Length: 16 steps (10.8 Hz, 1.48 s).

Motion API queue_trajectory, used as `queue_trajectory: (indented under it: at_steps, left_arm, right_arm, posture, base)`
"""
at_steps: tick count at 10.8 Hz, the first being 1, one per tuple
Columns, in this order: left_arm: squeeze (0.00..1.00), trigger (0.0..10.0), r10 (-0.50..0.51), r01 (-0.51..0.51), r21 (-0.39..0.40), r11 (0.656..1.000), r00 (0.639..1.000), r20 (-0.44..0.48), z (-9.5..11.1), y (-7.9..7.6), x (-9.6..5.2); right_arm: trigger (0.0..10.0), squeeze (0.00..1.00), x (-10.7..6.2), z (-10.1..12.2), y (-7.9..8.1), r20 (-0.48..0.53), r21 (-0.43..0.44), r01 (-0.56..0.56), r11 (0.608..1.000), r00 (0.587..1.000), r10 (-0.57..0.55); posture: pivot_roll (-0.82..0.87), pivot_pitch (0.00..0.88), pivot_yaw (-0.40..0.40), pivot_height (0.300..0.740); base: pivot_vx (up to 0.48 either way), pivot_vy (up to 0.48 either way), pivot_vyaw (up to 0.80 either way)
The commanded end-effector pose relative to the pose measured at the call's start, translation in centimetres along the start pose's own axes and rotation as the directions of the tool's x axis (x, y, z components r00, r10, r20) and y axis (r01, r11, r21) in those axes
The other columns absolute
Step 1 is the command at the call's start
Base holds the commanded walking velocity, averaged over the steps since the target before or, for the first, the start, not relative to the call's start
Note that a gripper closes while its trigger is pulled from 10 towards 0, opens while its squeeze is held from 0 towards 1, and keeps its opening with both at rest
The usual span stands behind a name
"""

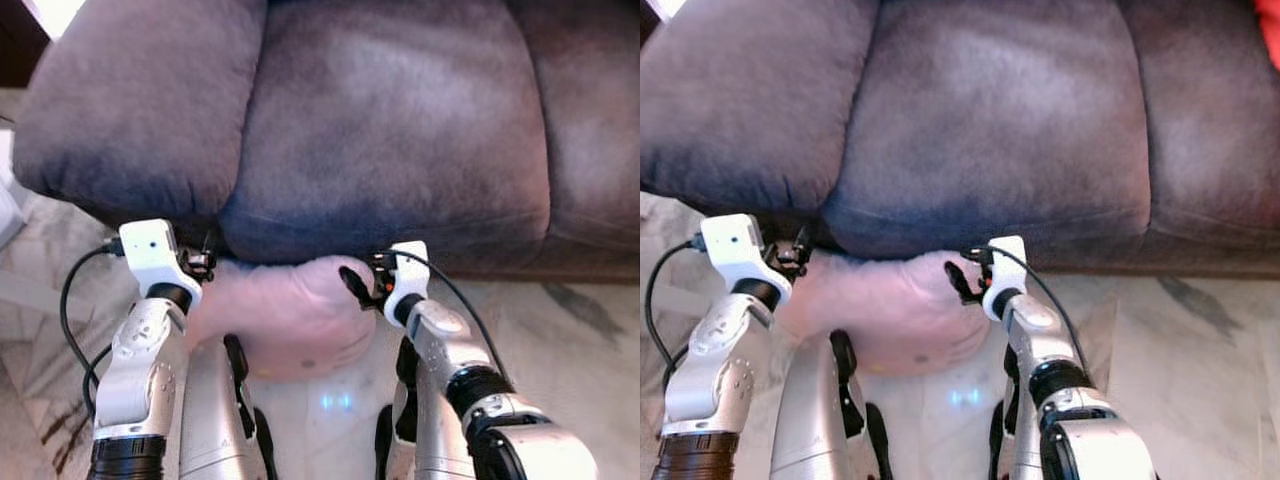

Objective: Move the pillow to the sofa from floor

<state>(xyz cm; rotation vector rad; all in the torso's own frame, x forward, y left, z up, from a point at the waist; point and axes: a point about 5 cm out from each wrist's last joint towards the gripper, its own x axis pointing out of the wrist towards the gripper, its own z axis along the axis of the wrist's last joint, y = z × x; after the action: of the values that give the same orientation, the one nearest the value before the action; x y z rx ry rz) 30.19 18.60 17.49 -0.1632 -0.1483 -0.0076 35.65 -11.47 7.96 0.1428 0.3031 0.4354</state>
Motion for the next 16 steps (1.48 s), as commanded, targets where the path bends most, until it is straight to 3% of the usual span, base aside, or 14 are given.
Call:
queue_trajectory:
  at_steps: [1, 5, 8, 10, 16]
  left_arm:
    - [0.0, 10.0, 0.02, -0.02, -0.016, 1.0, 1.0, -0.002, 0.2, 0.4, -0.6]
    - [0.0, 10.0, -0.015, 0.017, -0.032, 0.999, 0.999, 0.041, 2.5, 0.1, -0.5]
    - [0.0, 10.0, -0.011, 0.012, -0.042, 0.999, 1.0, 0.025, 2.6, -0.2, -1.4]
    - [0.0, 10.0, -0.018, 0.019, -0.038, 0.999, 1.0, 0.005, 2.6, -0.4, -1.8]
    - [0.0, 10.0, -0.02, 0.02, -0.023, 1.0, 1.0, -0.013, 2.9, -0.5, -2.0]
  right_arm:
    - [10.0, 0.0, -0.2, -1.1, 0.4, -0.018, 0.006, -0.02, 1.0, 1.0, 0.02]
    - [10.0, 0.0, -0.3, -2.2, 0.9, -0.056, -0.007, -0.061, 0.998, 0.997, 0.061]
    - [10.0, 0.0, -0.4, -2.5, 1.2, -0.054, -0.03, -0.064, 0.997, 0.997, 0.063]
    - [10.0, 0.0, -0.3, -2.5, 0.6, -0.061, -0.147, 0.041, 0.988, 0.997, -0.05]
    - [10.0, 0.0, 0.2, -2.4, 2.1, -0.048, -0.136, 0.012, 0.991, 0.999, -0.019]
  posture:
    - [0.25, 0.433, 0.04, 0.492]
    - [0.27, 0.485, 0.039, 0.492]
    - [0.28, 0.505, 0.044, 0.492]
    - [0.28, 0.516, 0.05, 0.492]
    - [0.28, 0.529, 0.052, 0.492]
  base:
    - [0.0, 0.0, 0.0]
    - [0.0, 0.0, 0.0]
    - [0.0, 0.0, 0.0]
    - [0.0, 0.0, 0.0]
    - [0.0, 0.0, 0.0]
